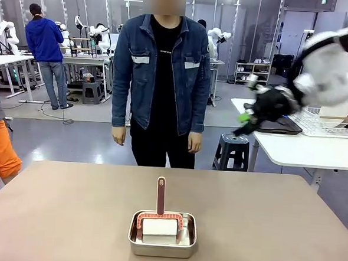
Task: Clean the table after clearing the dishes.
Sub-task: Place the Lint Roller back on top of the Airtight Container.
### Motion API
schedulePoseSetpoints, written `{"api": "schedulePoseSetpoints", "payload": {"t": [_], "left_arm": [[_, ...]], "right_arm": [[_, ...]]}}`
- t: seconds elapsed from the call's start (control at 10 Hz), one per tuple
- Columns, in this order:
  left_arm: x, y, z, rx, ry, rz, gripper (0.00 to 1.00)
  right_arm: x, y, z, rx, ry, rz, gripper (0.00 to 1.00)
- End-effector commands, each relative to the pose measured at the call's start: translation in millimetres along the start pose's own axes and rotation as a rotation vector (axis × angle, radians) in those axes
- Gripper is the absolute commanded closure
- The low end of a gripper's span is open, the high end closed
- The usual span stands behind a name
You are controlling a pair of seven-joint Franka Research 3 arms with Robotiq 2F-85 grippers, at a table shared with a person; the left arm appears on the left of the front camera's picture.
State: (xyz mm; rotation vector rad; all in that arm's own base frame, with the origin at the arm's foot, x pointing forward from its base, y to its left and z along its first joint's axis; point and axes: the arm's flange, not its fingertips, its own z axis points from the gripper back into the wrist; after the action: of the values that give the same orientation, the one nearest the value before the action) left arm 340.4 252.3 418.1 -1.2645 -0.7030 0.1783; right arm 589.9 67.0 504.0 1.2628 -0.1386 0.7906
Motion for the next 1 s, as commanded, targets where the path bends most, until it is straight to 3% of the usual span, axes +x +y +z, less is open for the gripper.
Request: {"api": "schedulePoseSetpoints", "payload": {"t": [0.0,0.2,0.4,0.5,0.6,0.9], "left_arm": [[-1.9,-1.1,3.9,-0.007,0.005,-0.007,0.0],[-1.9,-1.1,3.9,-0.007,0.005,-0.007,0.0],[-1.9,-1.1,3.9,-0.007,0.005,-0.007,0.0],[-1.9,-1.1,3.9,-0.007,0.005,-0.007,0.0],[-1.9,-1.1,3.9,-0.007,0.005,-0.007,0.0],[-1.9,-1.1,3.9,-0.007,0.005,-0.007,0.0]], "right_arm": [[-73.4,-14.1,31.3,0.054,-0.256,-0.083,0.0],[-163.8,-24.0,102.4,0.017,-0.501,-0.181,0.0],[-239.9,-15.4,147.0,-0.042,-0.641,-0.246,0.0],[-276.2,-11.1,165.4,-0.132,-0.639,-0.341,0.0],[-298.7,-6.0,176.6,-0.177,-0.612,-0.348,0.0],[-319.4,0.3,182.7,-0.215,-0.616,-0.368,0.0]]}}
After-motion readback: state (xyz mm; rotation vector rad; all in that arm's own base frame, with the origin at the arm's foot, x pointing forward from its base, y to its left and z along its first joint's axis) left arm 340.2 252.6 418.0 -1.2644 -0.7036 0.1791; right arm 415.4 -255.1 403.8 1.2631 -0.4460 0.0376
